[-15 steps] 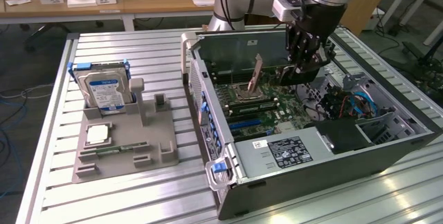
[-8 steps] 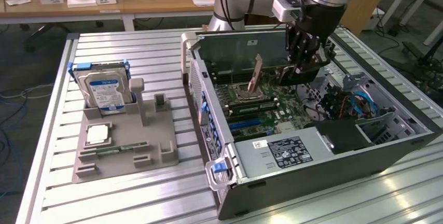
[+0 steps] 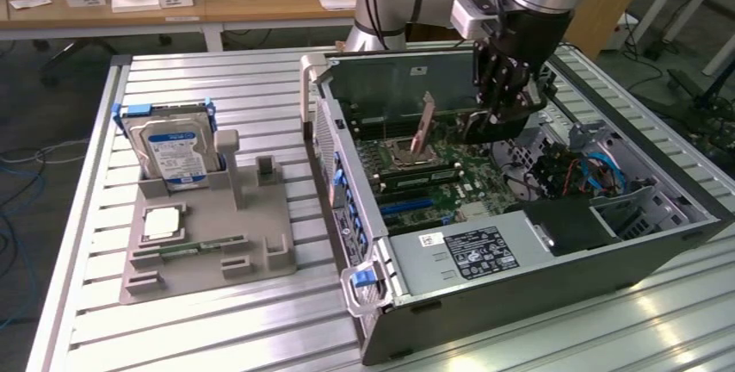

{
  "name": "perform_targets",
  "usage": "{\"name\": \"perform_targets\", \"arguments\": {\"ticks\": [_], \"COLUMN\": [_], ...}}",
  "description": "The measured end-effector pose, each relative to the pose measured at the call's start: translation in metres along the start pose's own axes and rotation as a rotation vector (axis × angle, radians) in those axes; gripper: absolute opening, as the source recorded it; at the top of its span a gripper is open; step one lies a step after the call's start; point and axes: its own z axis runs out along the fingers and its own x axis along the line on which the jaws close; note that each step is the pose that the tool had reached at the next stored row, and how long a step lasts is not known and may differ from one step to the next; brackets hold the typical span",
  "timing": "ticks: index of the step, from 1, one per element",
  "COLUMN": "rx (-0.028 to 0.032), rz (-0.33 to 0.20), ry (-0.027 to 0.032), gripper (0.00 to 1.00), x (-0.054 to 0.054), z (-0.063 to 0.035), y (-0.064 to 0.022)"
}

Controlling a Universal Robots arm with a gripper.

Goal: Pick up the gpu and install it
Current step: 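Insert the gpu into the slot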

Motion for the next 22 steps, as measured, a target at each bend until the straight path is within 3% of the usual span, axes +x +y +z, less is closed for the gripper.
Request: {"name": "perform_targets", "arguments": {"ticks": [22], "rx": [-0.0022], "rz": [0.0], "ry": [0.0008], "gripper": [0.27], "x": [0.003], "z": [0.0162], "y": [0.0009]}}
